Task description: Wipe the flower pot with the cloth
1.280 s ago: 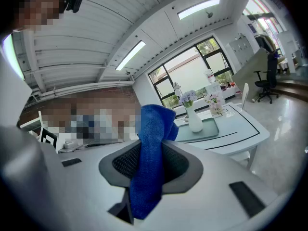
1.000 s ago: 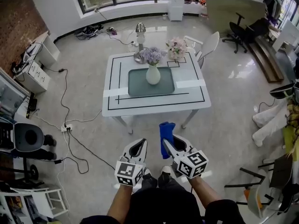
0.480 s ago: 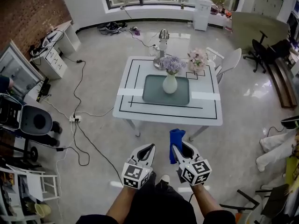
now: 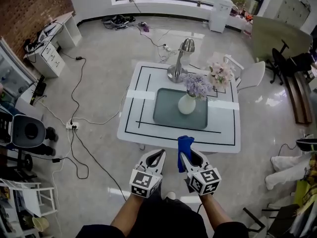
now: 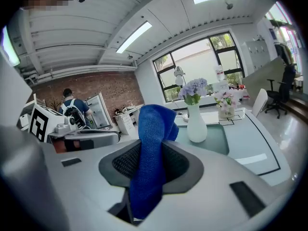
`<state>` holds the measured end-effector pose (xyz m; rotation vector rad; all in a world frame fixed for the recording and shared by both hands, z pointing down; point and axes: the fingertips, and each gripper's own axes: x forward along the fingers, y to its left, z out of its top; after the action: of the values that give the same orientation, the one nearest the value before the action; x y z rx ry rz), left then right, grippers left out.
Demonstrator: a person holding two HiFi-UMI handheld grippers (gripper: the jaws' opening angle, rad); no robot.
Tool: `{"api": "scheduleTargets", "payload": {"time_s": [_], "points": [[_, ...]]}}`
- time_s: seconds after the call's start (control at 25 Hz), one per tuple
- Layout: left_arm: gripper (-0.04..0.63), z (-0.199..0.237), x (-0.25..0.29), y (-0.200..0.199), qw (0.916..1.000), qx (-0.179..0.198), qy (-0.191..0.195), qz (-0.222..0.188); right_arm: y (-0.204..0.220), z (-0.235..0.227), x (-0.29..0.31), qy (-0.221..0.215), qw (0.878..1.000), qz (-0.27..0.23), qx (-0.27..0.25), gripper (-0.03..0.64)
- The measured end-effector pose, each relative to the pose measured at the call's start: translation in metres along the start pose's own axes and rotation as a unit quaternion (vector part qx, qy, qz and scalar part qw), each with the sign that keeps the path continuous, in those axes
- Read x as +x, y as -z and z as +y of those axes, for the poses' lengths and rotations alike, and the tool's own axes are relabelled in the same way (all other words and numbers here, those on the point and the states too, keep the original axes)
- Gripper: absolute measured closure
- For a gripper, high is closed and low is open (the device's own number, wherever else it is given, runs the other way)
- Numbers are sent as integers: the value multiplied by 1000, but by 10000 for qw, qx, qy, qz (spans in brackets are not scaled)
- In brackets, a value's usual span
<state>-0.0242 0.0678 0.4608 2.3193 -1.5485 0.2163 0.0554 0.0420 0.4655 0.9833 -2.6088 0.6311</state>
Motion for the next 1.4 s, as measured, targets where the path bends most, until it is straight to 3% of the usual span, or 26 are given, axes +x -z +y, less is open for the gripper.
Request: {"api": "scheduleTargets", "payload": {"time_s": [0.24, 0.44, 0.92, 1.2, 1.4], "points": [[589, 69, 57, -40, 9996, -13, 266, -5, -45, -29, 76, 419, 9990, 70, 127, 503], [589, 107, 95, -52, 9989, 72, 454, 118, -53, -53, 122, 761, 9969, 173, 108, 503], [589, 132, 137, -26, 9972, -240, 501, 503, -66, -122, 208, 1155, 9927, 326, 151, 503], [589, 144, 146, -10, 9954, -510, 455, 672, -41, -154, 240, 1434, 9835, 641, 894, 503], [589, 152, 153, -3, 9945, -577, 405, 772, -12, -158, 253, 1436, 9802, 920, 1009, 503]]}}
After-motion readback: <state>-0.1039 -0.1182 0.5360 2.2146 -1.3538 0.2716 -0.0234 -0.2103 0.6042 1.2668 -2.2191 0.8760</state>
